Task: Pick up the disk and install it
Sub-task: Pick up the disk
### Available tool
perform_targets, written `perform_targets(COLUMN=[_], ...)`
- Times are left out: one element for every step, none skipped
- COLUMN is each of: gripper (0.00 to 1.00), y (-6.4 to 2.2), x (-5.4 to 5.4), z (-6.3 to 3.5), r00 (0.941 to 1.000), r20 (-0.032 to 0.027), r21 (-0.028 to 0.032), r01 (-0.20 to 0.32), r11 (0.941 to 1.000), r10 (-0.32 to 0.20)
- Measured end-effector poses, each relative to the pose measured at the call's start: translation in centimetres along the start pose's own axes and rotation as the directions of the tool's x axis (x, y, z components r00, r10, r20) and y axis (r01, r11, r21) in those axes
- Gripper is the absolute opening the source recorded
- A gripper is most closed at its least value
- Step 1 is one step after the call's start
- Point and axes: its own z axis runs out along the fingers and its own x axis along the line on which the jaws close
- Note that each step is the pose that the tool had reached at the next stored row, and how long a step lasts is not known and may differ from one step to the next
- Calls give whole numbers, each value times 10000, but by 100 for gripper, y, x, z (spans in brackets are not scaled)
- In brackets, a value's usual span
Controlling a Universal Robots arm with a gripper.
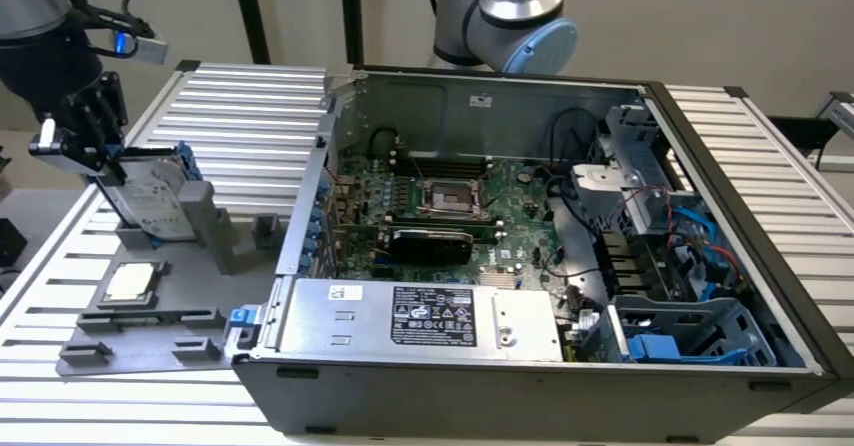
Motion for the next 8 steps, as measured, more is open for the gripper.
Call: perform_targets(gripper=[33, 33, 33, 33, 33, 33, 33, 33], y=[0, 0, 0, 0, 0, 0, 0, 0], x=[1, 1, 1, 1, 1, 2, 2, 2], z=[0, 0, 0, 0, 1, 0, 0, 0], r00=[10000, 10000, 10000, 10000, 10000, 10000, 10000, 10000], r20=[5, 7, 8, 9, 9, 9, 8, 9], r21=[0, 0, 1, 1, 2, 1, 1, 1], r01=[1, 2, 2, 2, 2, 2, 2, 2], r11=[10000, 10000, 10000, 10000, 10000, 10000, 10000, 10000], r10=[-1, -2, -2, -2, -2, -2, -2, -2])
